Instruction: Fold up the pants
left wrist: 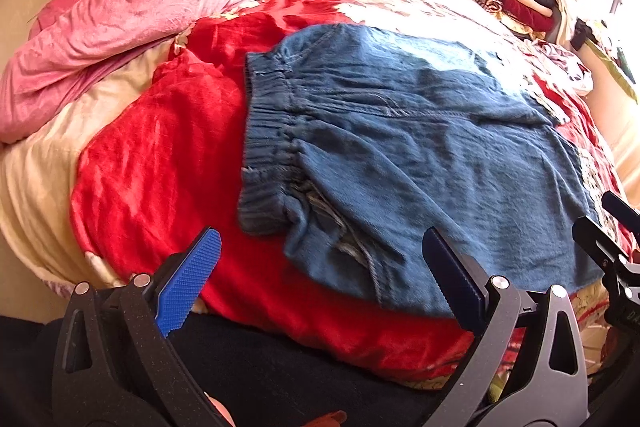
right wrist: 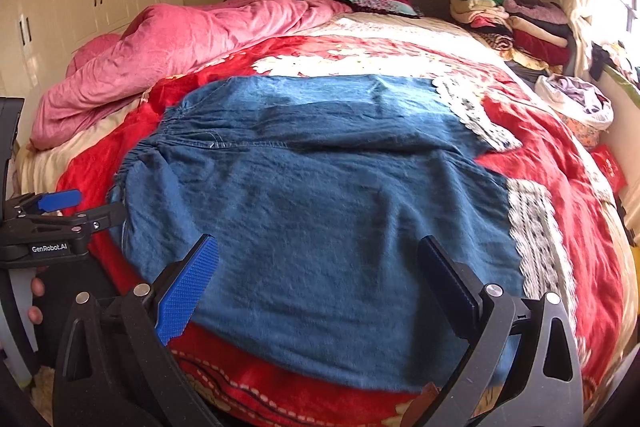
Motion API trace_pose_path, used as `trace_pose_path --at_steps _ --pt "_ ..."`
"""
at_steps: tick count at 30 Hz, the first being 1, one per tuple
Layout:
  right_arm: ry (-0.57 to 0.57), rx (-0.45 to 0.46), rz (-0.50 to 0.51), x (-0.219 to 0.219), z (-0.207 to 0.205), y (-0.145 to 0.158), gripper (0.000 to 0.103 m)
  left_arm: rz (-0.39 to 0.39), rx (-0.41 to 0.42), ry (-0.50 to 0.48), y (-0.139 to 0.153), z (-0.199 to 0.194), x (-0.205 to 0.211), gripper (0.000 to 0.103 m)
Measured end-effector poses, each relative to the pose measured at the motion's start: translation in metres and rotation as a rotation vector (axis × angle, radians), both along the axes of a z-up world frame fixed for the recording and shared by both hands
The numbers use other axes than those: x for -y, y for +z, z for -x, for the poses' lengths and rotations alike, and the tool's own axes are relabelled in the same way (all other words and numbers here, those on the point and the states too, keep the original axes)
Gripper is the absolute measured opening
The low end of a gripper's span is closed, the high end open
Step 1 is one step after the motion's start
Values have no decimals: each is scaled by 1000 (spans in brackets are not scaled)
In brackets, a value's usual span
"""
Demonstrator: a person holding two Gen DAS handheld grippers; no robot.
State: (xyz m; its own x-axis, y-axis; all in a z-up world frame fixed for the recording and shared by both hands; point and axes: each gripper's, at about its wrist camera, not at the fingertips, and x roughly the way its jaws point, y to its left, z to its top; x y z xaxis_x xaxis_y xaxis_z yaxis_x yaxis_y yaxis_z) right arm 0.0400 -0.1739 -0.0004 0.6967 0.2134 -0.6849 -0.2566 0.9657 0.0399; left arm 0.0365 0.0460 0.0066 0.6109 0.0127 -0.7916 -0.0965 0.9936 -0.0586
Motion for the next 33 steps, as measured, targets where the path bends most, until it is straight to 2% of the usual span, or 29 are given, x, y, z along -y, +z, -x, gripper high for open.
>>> trace_pose_path --at_steps 7,11,19,30,33 --pt "55 -11 2 -17 -53 9 99 -14 -20 30 2 -35 -26 95" --pt "93 15 41 -34 -88 14 99 -33 -24 58 6 -56 -40 95" --pt "139 -41 60 -56 -162 14 99 -33 -36 90 10 -106 -65 95" --pt "227 -81 118 -91 -242 4 99 -13 -120 62 -20 -184 -95 95" --pt "300 -83 155 -102 -261 0 99 -19 -143 46 -31 -197 -99 95"
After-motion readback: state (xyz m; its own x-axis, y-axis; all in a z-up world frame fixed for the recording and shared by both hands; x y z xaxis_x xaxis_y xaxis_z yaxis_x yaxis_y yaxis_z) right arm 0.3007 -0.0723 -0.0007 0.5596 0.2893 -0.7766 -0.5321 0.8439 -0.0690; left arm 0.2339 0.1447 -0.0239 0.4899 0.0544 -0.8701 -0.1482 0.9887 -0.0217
